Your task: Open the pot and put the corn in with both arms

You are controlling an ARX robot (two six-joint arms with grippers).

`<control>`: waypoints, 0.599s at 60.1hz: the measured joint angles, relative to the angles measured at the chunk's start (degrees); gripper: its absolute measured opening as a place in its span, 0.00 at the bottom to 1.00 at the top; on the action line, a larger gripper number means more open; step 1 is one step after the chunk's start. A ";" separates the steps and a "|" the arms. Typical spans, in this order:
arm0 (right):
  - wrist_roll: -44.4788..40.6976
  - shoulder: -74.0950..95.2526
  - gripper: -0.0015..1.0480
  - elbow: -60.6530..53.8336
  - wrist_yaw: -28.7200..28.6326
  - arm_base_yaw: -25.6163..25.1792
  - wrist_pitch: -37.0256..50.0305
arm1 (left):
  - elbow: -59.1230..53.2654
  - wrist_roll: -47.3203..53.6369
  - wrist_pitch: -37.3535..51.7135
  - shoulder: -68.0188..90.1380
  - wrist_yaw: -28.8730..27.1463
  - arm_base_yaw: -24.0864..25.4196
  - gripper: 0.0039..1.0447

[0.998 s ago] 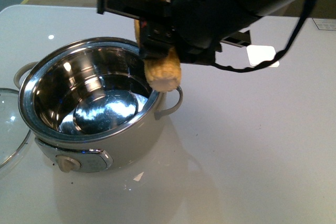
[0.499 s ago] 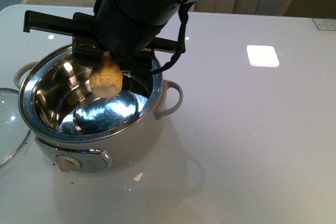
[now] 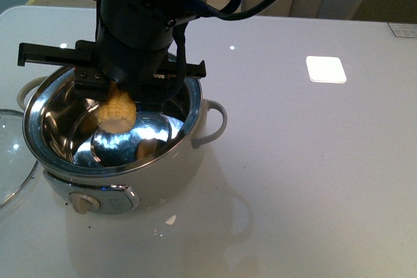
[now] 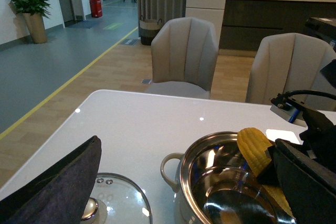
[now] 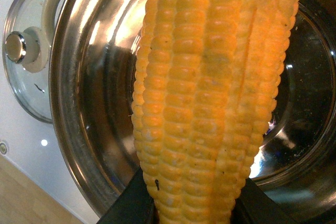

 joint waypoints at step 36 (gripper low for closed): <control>1.77 0.85 0.75 0.79 -0.15 0.11 -0.28 | 0.00 0.00 0.00 0.00 0.00 0.00 0.94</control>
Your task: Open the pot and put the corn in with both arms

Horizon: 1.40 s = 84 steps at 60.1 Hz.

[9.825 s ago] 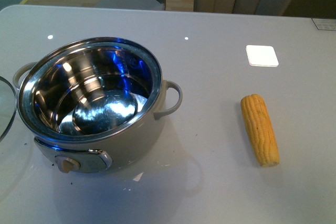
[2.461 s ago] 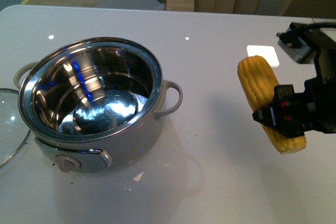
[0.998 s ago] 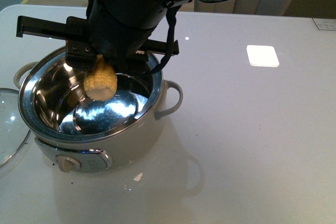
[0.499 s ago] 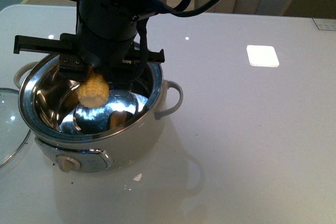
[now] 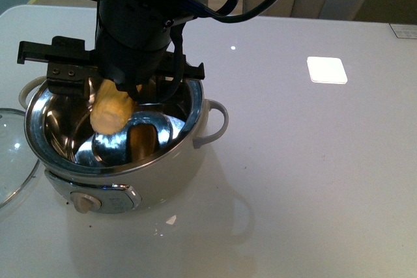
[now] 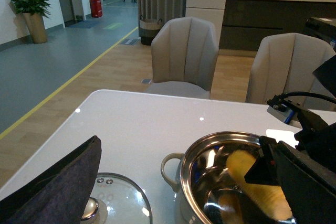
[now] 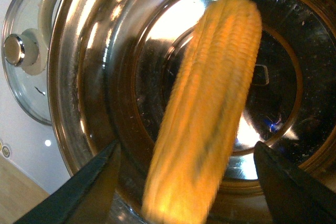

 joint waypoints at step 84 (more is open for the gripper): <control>-27.17 -76.43 0.65 -73.26 4.02 -44.50 47.95 | 0.00 0.00 0.00 0.00 -0.02 0.00 0.94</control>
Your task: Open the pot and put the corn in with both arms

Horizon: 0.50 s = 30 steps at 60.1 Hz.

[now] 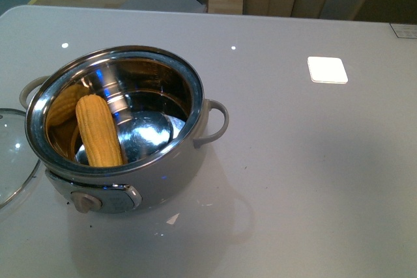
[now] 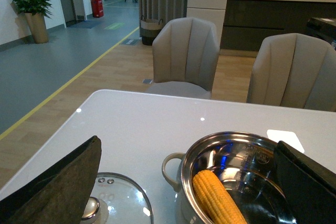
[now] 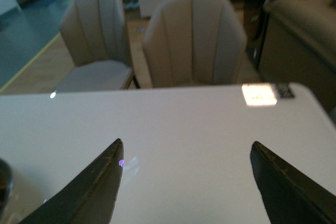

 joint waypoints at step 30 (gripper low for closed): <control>-3.63 -14.45 0.02 -12.55 0.11 0.04 0.72 | 0.00 0.00 0.00 0.00 0.04 0.00 0.94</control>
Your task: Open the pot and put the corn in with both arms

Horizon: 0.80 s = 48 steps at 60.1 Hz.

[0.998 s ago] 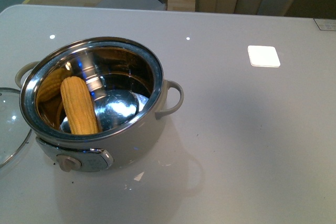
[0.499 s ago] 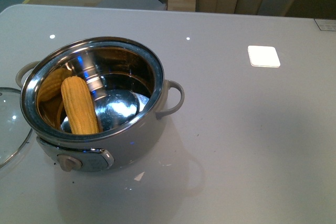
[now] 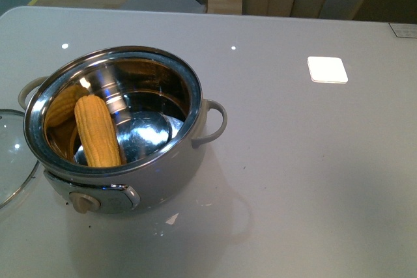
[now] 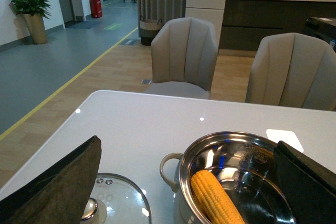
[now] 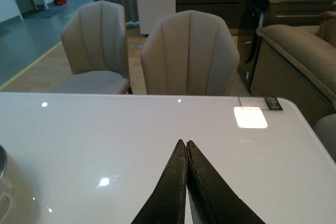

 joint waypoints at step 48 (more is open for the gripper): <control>-0.02 -20.20 0.02 -5.05 0.00 0.00 -13.57 | 0.00 0.00 0.00 0.00 -0.02 0.00 0.94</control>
